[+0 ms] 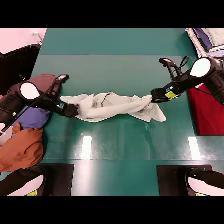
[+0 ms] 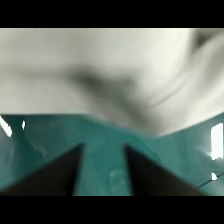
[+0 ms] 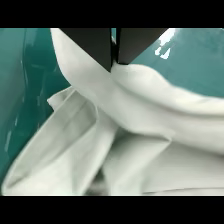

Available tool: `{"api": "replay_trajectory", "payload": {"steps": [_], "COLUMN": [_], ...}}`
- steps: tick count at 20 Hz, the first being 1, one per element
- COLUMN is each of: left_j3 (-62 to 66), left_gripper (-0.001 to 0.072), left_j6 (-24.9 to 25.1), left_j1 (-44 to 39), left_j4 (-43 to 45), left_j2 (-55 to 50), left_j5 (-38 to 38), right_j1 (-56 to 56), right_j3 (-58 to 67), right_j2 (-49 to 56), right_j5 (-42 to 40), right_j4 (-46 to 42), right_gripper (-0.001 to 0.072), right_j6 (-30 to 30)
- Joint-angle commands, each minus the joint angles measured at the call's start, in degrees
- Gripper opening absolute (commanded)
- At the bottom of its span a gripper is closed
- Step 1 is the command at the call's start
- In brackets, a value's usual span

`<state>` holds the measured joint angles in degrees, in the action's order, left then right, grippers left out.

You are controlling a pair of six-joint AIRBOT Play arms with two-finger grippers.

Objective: Fold the shirts.

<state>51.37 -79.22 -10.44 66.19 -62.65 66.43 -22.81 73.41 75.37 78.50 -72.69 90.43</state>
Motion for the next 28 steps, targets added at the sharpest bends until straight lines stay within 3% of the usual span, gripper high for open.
{"api": "replay_trajectory", "payload": {"steps": [1, 5, 8, 11, 18, 19, 20, 24, 28], "left_j3": [2.1, 12.8, 12.0, 9.4, 7.4, 7.5, 7.9, 13.9, 25.7], "left_gripper": [0.0496, 0.0496, 0.0496, 0.0496, 0.0492, 0.0309, 0.0064, 0.0024, 0.0024], "left_j6": [0.2, -2.0, -4.9, -5.8, -5.9, -5.9, -5.9, -5.9, -5.8], "left_j1": [-0.2, 3.7, 10.6, 15.2, 15.3, 15.3, 15.4, 15.4, 15.4], "left_j4": [0.1, 9.4, 9.9, 6.8, -2.0, -2.9, -3.0, -2.0, 0.5], "left_j2": [0.1, 0.1, -2.5, -8.4, -19.1, -19.1, -19.1, -16.6, -3.0], "left_j5": [-0.6, -0.9, -3.9, -3.8, -9.9, -10.5, -10.5, -7.7, -7.3], "right_j1": [-0.2, -0.2, -0.2, -0.2, -0.2, -0.2, -0.2, 0.9, 5.9], "right_j3": [-0.9, -0.9, -0.9, -0.9, -0.9, -0.9, -0.8, 5.9, 18.9], "right_j2": [0.2, 0.2, 0.2, 0.2, 0.2, 0.2, 0.2, 0.1, -4.5], "right_j5": [-0.9, -0.8, -0.8, -1.0, -1.6, -1.6, -1.6, -0.1, 3.1], "right_j4": [1.1, 1.1, 1.1, 1.1, 1.1, 1.1, 1.0, 0.4, 0.5], "right_gripper": [0.0017, 0.0017, 0.0017, 0.0018, 0.0018, 0.0018, 0.0018, 0.0018, 0.0018], "right_j6": [0.0, 0.0, 0.0, 0.0, 0.0, 0.0, 0.0, -0.2, -1.0]}}
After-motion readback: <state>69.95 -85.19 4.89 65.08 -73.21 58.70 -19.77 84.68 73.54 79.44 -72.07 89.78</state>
